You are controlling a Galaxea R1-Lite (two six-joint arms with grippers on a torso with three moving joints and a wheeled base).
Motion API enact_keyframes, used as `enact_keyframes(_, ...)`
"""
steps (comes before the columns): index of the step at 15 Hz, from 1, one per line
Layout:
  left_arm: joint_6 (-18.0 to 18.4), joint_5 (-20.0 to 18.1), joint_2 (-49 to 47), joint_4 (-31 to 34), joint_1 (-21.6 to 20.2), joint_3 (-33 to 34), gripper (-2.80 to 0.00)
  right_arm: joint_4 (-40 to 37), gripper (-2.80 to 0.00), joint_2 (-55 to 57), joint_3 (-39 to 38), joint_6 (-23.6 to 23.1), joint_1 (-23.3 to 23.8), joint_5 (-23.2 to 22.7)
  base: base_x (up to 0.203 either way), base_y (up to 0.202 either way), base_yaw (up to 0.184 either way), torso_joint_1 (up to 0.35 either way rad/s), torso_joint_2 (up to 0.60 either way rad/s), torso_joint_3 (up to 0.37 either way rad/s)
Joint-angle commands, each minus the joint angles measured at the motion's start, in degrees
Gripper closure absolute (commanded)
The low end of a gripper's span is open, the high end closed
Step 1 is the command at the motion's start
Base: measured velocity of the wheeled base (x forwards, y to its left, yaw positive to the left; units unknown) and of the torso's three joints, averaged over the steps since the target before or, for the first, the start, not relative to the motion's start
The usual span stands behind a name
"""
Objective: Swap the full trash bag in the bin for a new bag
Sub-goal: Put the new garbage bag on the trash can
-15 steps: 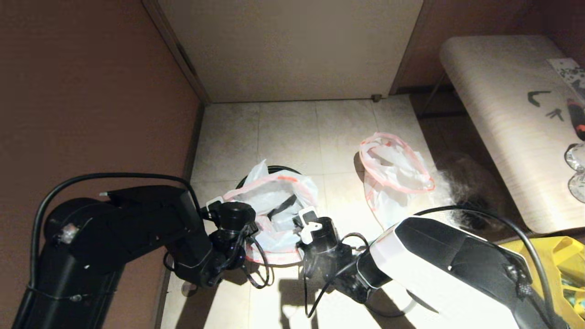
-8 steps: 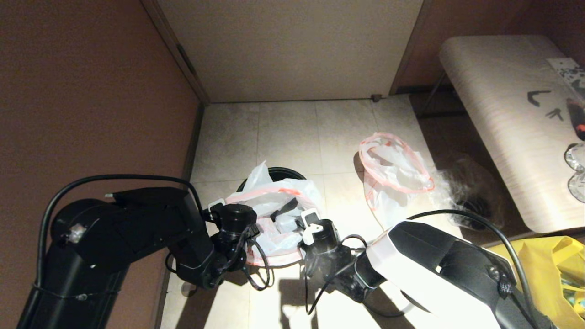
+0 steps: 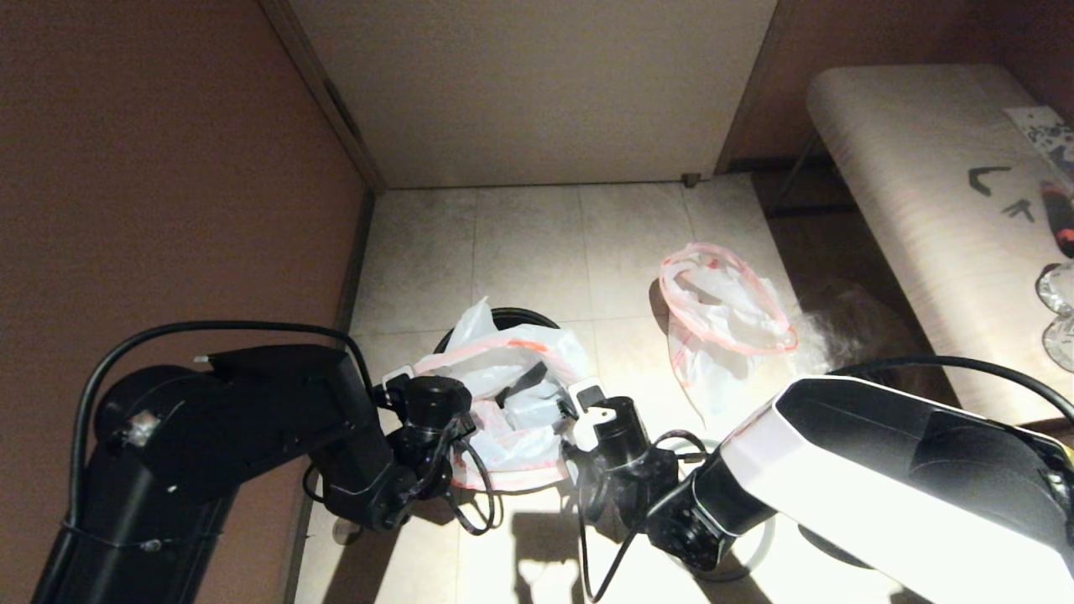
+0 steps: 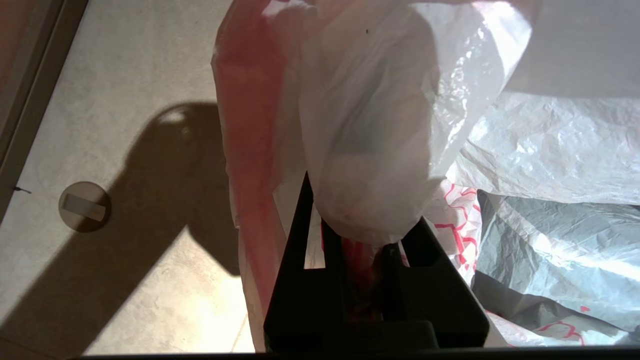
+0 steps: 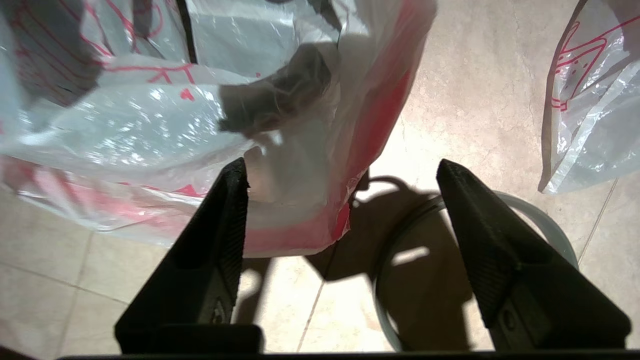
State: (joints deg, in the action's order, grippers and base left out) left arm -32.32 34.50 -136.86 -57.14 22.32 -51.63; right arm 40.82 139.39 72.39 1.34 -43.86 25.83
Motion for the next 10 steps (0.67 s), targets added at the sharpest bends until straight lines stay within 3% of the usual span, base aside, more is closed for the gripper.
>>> enact_keyframes(1, -0.1, 0.2, -0.4, -0.3, 0.0, 0.0, 0.0, -0.3, -2.8, -3.2, -1.0, 1.1, -0.7, 0.1, 0.0, 0.0, 0.0, 0.0, 0.0, 0.0)
enact_keyframes(3, -0.1, 0.1, -0.5, -0.3, 0.0, 0.0, 0.0, -0.5, -2.8, -5.9, -2.6, 3.1, -2.0, 0.0, 0.0, 0.0, 0.0, 0.0, 0.0, 0.0)
enact_keyframes(4, 0.0, 0.2, -0.5, -0.3, 0.1, 0.0, 0.0, -0.6, -2.45, -7.2, -2.9, 4.4, -2.8, -0.1, 0.0, 0.0, 0.0, 0.0, 0.0, 0.0)
enact_keyframes(5, 0.0, 0.2, -0.5, -0.3, 0.1, 0.0, 0.0, -0.7, 0.0, -7.6, -2.8, 4.8, -3.3, -0.4, 0.0, 0.0, 0.0, 0.0, 0.0, 0.0)
enact_keyframes(10, 0.1, -0.7, -0.5, -0.3, 0.2, 0.5, 0.0, -4.6, 0.0, -3.1, 3.0, 4.7, -3.0, -2.6, 0.0, 0.0, 0.0, 0.0, 0.0, 0.0)
